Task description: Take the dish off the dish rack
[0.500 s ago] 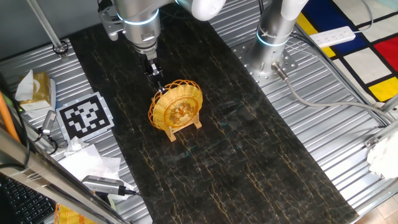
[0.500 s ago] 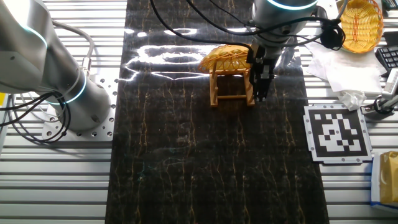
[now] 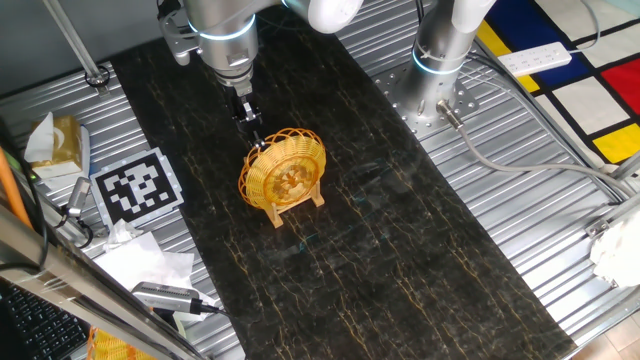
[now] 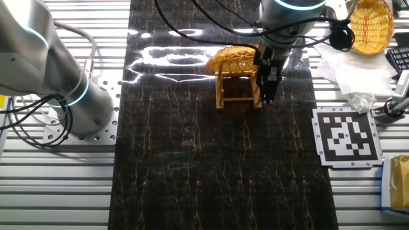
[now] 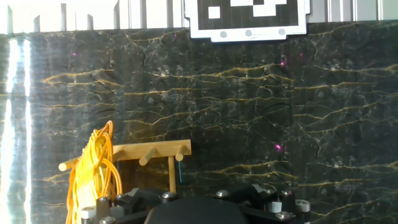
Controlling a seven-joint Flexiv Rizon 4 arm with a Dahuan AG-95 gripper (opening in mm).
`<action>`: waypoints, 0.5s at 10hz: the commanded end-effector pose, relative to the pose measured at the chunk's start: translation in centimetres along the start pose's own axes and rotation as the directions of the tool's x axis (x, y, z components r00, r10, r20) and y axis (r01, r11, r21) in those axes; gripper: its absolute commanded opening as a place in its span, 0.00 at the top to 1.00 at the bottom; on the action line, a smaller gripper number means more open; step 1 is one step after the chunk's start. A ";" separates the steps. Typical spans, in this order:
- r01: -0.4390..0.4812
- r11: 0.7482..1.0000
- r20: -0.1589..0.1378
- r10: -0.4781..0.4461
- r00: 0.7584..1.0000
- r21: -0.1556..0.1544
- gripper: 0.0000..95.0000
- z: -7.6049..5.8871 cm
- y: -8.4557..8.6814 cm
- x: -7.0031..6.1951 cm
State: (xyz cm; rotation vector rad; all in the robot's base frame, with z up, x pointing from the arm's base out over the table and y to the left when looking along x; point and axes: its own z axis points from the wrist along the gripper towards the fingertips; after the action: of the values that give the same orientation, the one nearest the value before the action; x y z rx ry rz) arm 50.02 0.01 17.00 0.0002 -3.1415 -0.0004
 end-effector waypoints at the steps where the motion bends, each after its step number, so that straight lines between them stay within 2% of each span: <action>1: 0.145 0.989 -0.028 -0.146 0.989 -0.019 1.00 0.0 0.0 0.0; 5: 0.147 0.989 -0.037 -0.147 0.988 -0.011 1.00 0.0 0.0 0.0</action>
State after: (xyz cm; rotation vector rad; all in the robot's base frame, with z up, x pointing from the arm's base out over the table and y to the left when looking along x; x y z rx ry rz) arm 49.95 0.04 17.03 0.1699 -3.1085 -0.0112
